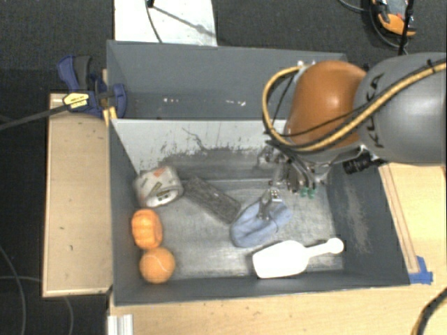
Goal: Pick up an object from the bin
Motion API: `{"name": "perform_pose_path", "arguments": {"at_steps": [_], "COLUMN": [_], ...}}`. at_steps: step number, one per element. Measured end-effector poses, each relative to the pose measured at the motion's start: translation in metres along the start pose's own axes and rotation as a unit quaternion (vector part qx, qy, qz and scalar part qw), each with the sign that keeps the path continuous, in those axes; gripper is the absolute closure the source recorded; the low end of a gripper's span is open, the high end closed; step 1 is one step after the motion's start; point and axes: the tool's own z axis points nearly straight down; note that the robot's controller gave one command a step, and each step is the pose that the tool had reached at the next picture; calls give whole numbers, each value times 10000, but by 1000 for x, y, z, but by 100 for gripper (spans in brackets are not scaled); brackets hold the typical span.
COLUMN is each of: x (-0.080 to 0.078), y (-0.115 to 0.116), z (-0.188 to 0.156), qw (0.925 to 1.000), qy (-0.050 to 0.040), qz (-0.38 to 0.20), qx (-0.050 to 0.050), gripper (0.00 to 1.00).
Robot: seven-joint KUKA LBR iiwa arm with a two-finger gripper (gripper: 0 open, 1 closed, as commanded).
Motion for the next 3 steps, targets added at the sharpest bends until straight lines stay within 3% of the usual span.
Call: {"name": "perform_pose_path", "arguments": {"at_steps": [1,2,3], "x": [-6,3,6], "y": [43,18,-13], "z": [6,50,83], "qw": [9963,9999,9983], "qy": [-19,-9,-19], "qz": [862,-159,-577], "qx": [-2,-4,-29], "gripper": [0,0,100]}}
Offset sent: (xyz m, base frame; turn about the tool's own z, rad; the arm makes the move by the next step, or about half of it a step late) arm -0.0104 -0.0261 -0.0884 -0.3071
